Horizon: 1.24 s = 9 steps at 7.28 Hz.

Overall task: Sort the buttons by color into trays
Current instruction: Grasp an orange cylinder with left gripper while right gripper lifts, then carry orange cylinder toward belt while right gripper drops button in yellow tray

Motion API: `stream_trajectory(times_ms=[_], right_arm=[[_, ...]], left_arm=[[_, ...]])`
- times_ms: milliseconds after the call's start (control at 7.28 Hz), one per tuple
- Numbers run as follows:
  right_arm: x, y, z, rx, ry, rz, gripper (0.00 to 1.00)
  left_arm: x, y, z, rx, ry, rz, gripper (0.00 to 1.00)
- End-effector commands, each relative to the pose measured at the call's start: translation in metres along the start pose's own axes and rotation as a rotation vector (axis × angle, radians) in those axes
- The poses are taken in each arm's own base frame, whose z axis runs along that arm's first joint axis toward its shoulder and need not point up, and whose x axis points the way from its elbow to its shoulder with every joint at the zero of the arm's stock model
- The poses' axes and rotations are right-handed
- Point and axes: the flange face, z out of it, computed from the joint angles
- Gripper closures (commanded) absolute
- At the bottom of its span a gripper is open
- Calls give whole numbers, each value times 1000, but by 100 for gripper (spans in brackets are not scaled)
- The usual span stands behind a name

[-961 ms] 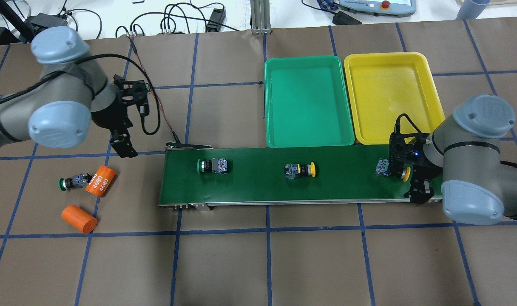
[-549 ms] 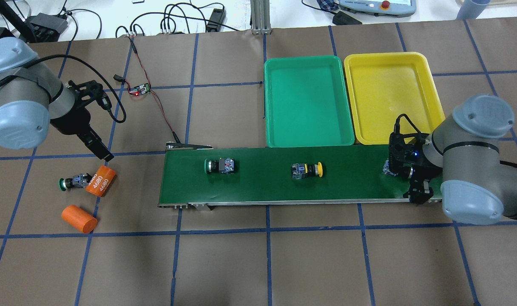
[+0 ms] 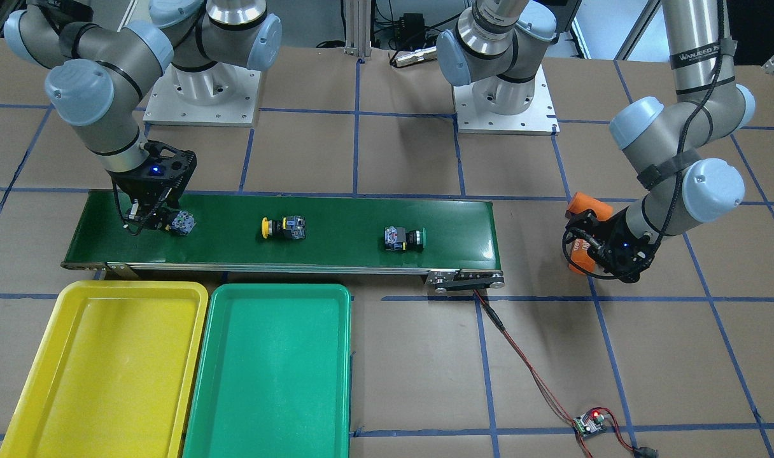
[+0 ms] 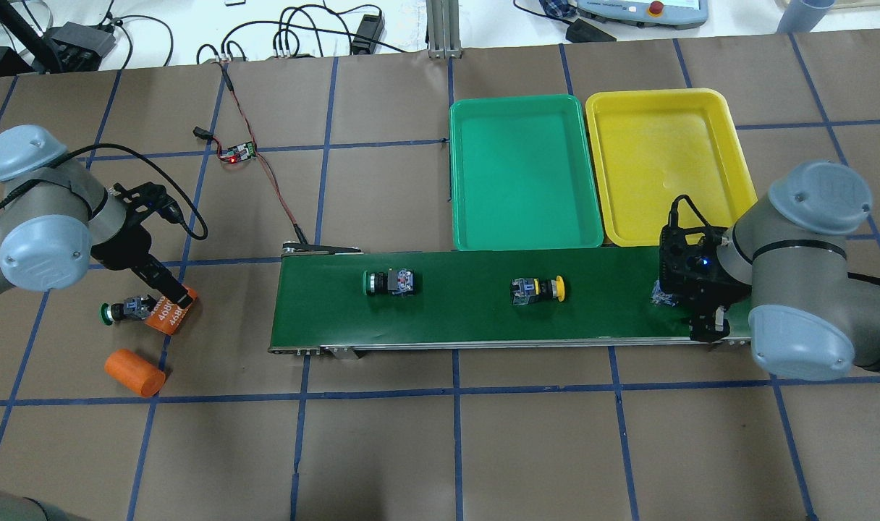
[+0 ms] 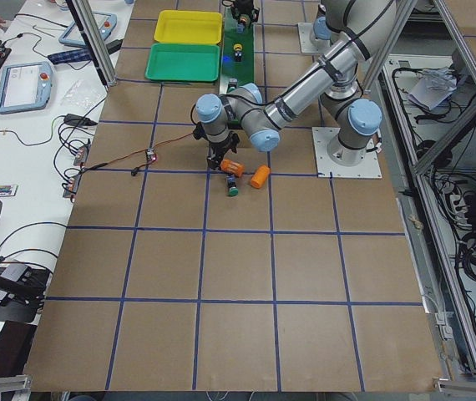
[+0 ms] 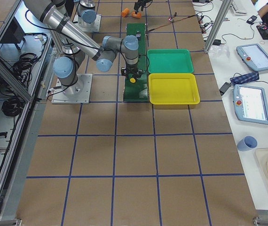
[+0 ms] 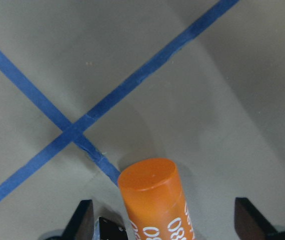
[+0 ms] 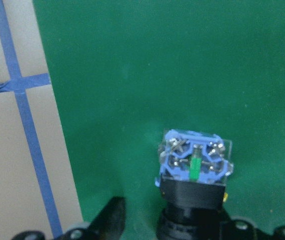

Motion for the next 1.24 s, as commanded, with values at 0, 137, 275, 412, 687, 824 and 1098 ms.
stream_trajectory(times_ms=[0,137,275,412,687,824,1098], right_arm=[[11,1,-12,-7,29,-6,87],[29,2,-33,-9,68,-12,88],[51,4,-43,-16,89,-15,88],[82,7,-52,-20,117,-29,88],[143,12,-72,-27,137,-152,87],[170,15,-60,-27,128,-183,87],[207,18,-17,-16,87,-199,76]], left_arm=[[3,10,20,-1,37,-44,0],[-3,15,21,3,41,-59,0],[-5,15,27,3,41,-66,16],[-7,13,27,17,13,-64,48],[-9,8,20,25,-22,-79,100],[-3,1,-10,58,-64,-70,100],[50,-30,-65,57,-48,34,100]])
